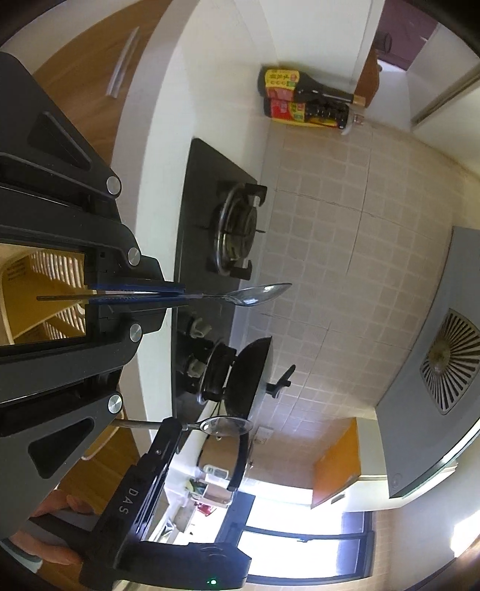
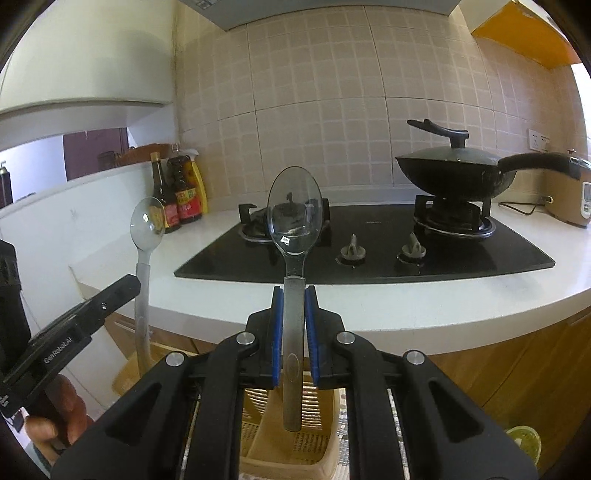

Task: Organize utensils
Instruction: 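Lower the spoons into the caddy and open both grippers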

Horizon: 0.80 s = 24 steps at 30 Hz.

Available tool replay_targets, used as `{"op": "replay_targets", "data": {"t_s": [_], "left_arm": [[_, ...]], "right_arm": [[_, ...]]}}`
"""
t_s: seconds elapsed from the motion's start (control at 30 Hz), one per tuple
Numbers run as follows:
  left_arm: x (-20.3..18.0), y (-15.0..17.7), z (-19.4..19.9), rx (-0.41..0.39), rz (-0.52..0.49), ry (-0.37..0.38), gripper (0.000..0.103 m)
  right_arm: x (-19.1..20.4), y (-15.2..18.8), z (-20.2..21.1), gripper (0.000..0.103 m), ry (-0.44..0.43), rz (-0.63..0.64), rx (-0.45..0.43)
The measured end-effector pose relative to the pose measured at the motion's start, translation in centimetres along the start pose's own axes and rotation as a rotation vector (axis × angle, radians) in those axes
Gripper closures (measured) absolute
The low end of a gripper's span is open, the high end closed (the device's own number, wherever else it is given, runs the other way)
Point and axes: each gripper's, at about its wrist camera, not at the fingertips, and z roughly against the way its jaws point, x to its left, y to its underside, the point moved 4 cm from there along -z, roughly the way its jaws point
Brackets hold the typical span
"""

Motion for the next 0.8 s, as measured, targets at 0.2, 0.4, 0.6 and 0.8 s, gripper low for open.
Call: {"op": "replay_targets", "data": {"t_s": [0.2,0.4,0.6,0.8], "left_arm": [[0.7,0.8,0.6,0.03,0.021,0.026,0.091],[1.4,0.7,3.0,0.041,0.06,0.037,0.069],[1.1,0.4,6.4,0.059,0.062,0.062,0.062],[0.3,0.6,10.1,0.074,0.023,0.068,0.054]], "right_arm": [[0.0,1.3,0.7,0.092,-0.005,-0.003,0.016],[-0.6,2.2,3.0,0.082,-0.02,-0.032,0.052],[-0.4,3.3,6.0,0.082,-0.02,-0.044,0.082],[0.0,4.2,9.4,0.082,-0.012,-0.051,0.096]]}}
